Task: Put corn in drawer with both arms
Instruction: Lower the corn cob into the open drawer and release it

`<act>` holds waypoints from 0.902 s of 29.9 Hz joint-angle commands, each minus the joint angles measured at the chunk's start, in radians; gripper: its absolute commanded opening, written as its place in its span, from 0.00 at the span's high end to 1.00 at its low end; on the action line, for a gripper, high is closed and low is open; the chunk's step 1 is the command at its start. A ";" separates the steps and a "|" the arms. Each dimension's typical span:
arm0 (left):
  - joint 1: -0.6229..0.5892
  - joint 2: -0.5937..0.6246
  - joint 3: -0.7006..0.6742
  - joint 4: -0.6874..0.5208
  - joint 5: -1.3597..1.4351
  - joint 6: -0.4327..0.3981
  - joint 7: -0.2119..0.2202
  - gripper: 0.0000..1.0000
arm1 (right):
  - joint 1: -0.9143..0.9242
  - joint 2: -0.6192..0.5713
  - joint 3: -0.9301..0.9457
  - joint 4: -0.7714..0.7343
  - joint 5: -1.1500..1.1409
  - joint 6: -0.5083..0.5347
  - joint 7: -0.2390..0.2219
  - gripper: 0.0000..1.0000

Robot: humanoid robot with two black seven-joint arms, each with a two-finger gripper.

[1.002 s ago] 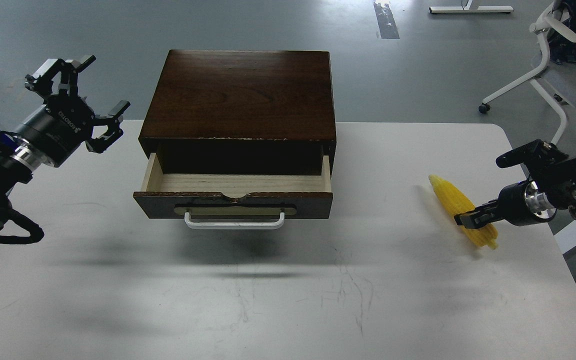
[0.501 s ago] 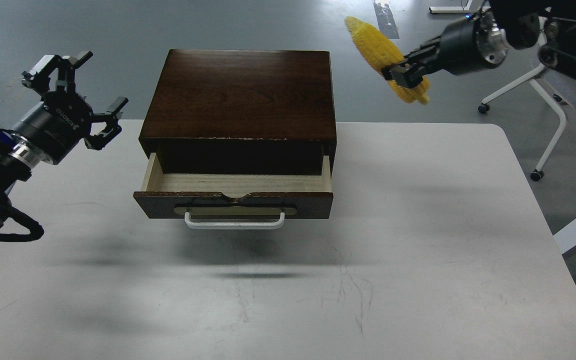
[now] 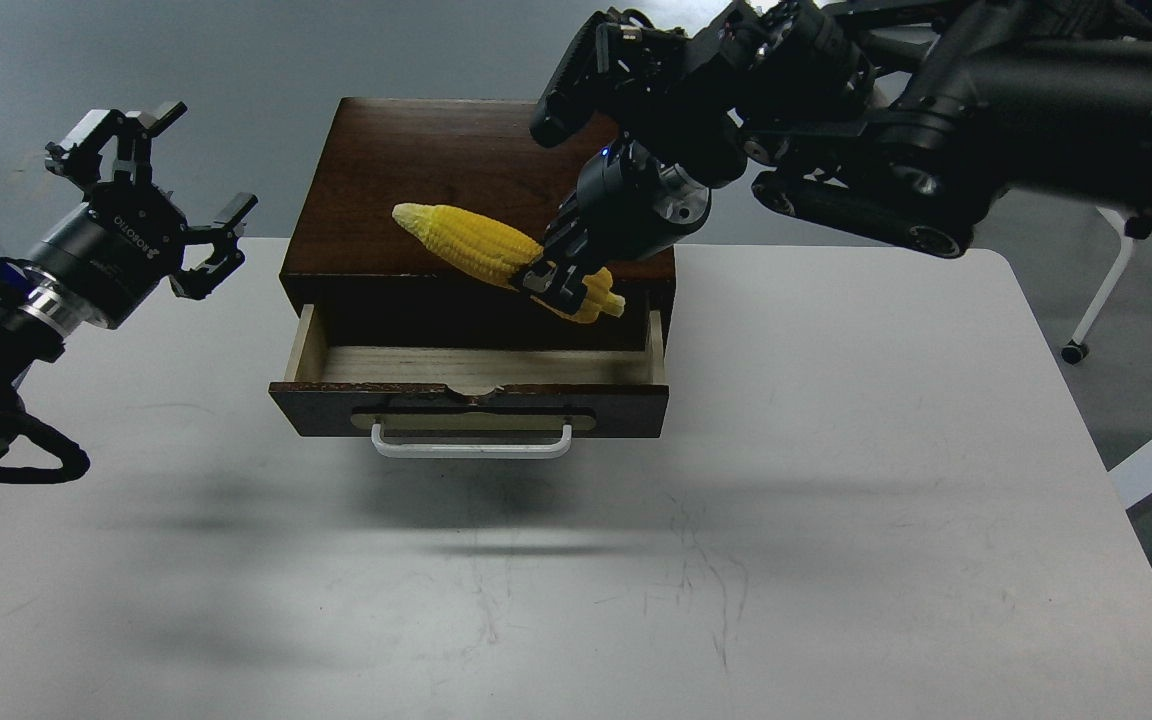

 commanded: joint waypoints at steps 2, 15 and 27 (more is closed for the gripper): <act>0.000 0.001 0.000 0.000 0.000 0.000 0.000 0.01 | 0.000 0.024 -0.013 0.015 -0.005 -0.002 0.000 1.00; 0.000 0.002 -0.009 0.000 -0.001 0.000 0.000 0.01 | -0.001 0.035 -0.037 0.011 -0.003 -0.013 0.000 0.81; 0.000 0.002 -0.012 0.000 0.000 0.000 0.000 0.01 | -0.012 0.031 -0.062 0.009 -0.002 -0.014 0.000 0.67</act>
